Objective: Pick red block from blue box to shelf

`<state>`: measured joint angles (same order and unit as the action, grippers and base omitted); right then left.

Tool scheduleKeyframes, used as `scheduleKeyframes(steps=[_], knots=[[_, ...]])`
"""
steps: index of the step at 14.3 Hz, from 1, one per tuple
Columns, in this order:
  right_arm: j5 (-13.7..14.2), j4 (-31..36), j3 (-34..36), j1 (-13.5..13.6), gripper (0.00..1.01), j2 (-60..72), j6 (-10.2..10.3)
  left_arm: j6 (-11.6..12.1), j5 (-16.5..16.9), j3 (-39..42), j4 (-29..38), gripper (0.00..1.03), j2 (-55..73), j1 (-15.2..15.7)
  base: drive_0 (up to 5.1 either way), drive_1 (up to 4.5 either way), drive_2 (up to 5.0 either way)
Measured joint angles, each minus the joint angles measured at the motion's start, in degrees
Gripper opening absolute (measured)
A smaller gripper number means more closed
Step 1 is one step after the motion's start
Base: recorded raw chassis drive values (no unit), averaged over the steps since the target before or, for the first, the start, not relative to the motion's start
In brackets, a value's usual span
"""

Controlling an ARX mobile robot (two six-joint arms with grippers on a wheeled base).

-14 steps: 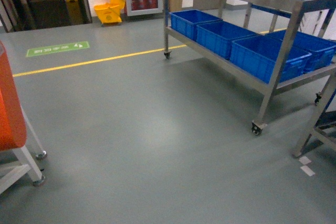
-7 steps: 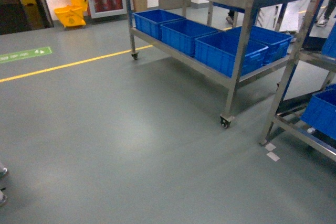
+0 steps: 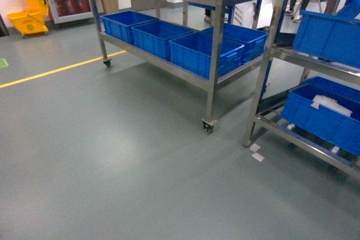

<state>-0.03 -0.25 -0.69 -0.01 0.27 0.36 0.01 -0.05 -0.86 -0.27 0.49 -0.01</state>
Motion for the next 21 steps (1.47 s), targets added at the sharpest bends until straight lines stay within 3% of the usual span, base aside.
scheduleKeyframes(steps=[21], knots=[[0.0, 0.0, 0.0, 0.0, 0.27, 0.0, 0.0, 0.0, 0.0, 0.0, 0.0, 0.98, 0.0, 0.0, -1.6, -1.58, -1.6]])
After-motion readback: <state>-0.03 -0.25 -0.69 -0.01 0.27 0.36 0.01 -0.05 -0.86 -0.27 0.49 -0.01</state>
